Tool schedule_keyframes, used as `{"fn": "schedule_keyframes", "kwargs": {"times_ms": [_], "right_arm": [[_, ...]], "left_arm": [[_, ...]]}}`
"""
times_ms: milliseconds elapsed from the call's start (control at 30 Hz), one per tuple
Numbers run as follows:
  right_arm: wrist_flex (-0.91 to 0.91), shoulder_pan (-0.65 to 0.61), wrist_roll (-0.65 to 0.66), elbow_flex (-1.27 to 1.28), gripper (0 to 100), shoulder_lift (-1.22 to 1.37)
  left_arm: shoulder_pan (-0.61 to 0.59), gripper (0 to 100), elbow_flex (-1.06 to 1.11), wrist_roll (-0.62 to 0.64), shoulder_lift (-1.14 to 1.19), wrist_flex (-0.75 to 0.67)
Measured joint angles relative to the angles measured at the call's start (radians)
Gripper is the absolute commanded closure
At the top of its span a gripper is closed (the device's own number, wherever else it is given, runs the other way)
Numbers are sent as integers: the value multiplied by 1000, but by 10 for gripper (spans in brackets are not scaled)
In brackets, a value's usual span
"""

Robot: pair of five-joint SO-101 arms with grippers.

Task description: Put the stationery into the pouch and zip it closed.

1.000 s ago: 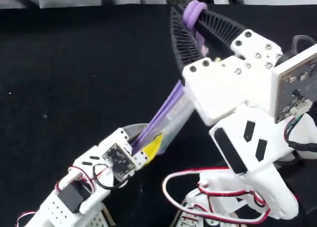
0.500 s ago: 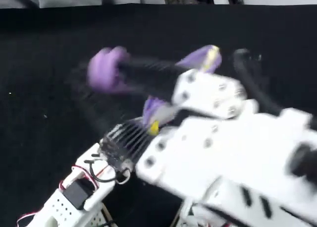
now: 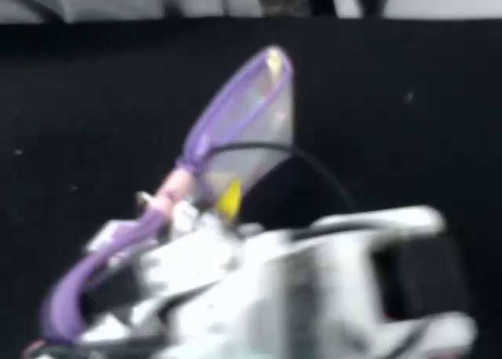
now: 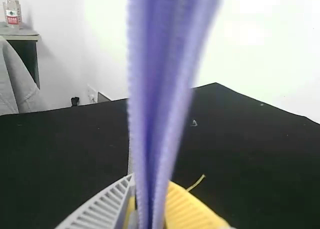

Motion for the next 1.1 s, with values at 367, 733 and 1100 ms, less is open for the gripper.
{"fn": "schedule_keyframes", "kwargs": {"times_ms": [367, 733, 1100], "right_arm": [[5, 8, 71, 236, 988, 117], [-152, 54, 216, 514, 988, 153], [-273, 364, 215, 384, 988, 178]], "left_arm": [[-9, 971, 0, 12, 2, -8], [-51, 971, 0, 15, 2, -38], [-58, 971, 0, 15, 2, -40]]}}
